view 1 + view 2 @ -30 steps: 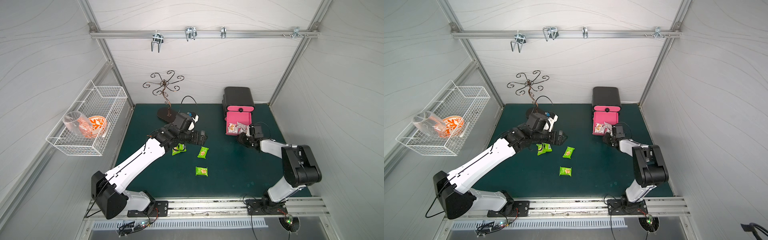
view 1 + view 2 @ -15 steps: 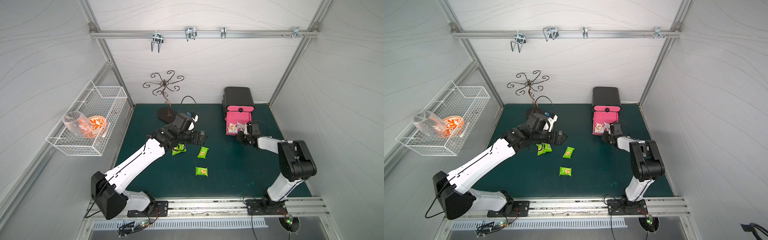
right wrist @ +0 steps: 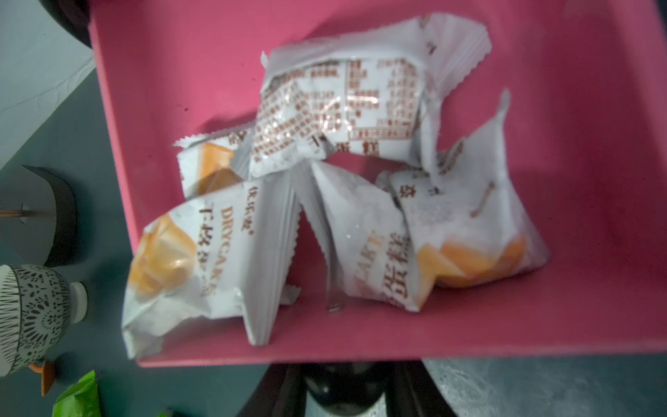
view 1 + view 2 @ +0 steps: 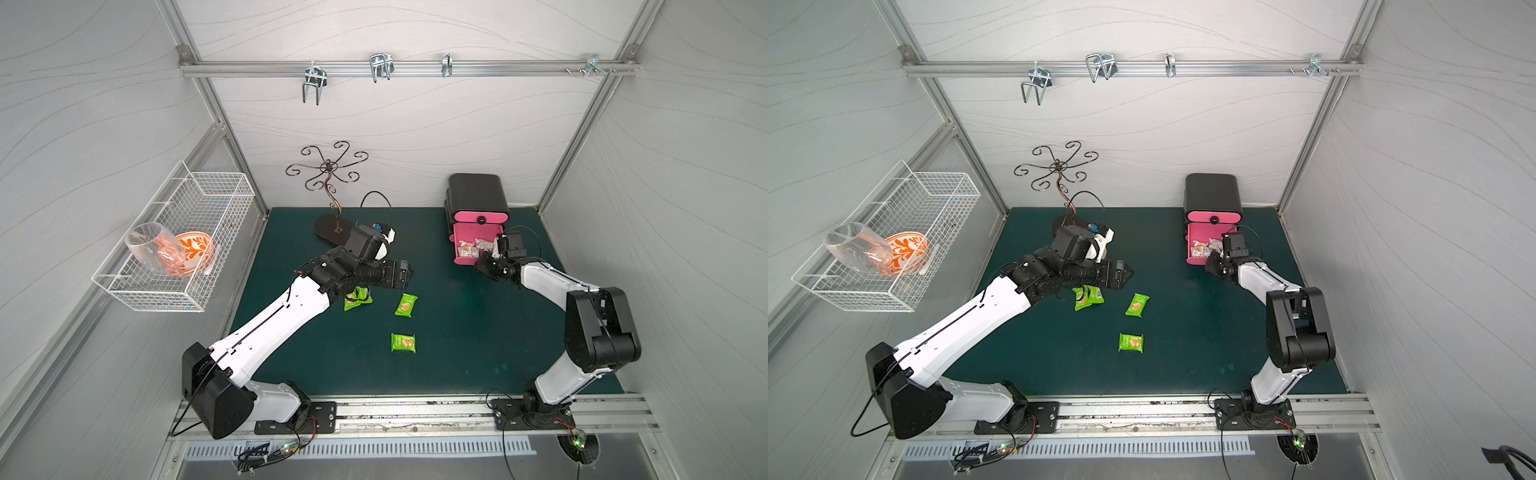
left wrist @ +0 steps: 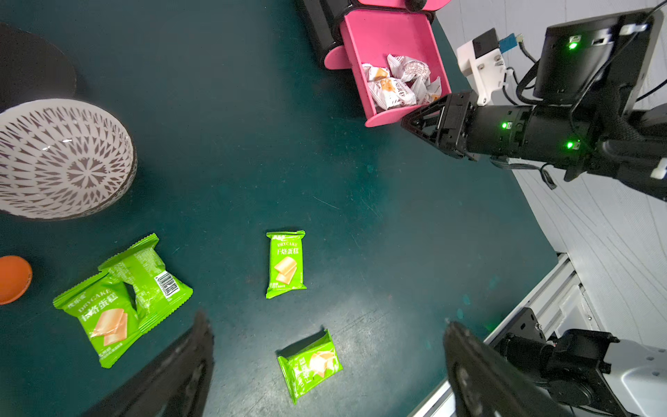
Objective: Place the cookies into the drawer by color
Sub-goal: Close the drawer in the storage box.
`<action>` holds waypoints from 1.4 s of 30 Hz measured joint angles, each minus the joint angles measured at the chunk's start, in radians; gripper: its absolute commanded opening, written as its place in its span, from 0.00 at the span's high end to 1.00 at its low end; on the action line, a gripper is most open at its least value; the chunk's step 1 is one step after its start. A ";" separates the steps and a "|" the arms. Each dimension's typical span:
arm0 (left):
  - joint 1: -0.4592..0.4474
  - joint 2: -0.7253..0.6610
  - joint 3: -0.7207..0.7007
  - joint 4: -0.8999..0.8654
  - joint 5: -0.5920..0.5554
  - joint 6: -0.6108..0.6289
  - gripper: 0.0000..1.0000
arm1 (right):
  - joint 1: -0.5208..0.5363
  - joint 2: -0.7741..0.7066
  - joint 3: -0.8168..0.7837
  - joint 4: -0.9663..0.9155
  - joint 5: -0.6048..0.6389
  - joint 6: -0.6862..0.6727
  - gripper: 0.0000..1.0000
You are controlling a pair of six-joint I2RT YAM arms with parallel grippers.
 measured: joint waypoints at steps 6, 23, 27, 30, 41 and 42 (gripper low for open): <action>0.004 0.000 0.000 0.000 0.000 0.000 0.01 | -0.009 0.114 0.126 -0.021 0.004 0.000 0.85; 0.010 0.000 0.000 -0.001 -0.004 0.000 0.01 | -0.032 0.340 0.437 -0.061 0.019 -0.008 0.69; 0.010 0.001 0.000 0.000 -0.003 -0.002 0.01 | -0.035 0.340 0.435 -0.053 0.006 -0.011 0.61; 0.010 0.006 0.000 0.001 -0.002 -0.004 0.01 | -0.038 0.340 0.437 -0.043 -0.002 -0.014 0.56; 0.011 0.009 -0.004 0.001 -0.001 -0.008 0.01 | -0.129 0.153 0.152 0.210 -0.132 0.086 0.46; 0.011 0.009 -0.005 0.001 -0.002 -0.010 0.01 | -0.146 0.117 0.109 0.243 -0.151 0.112 0.54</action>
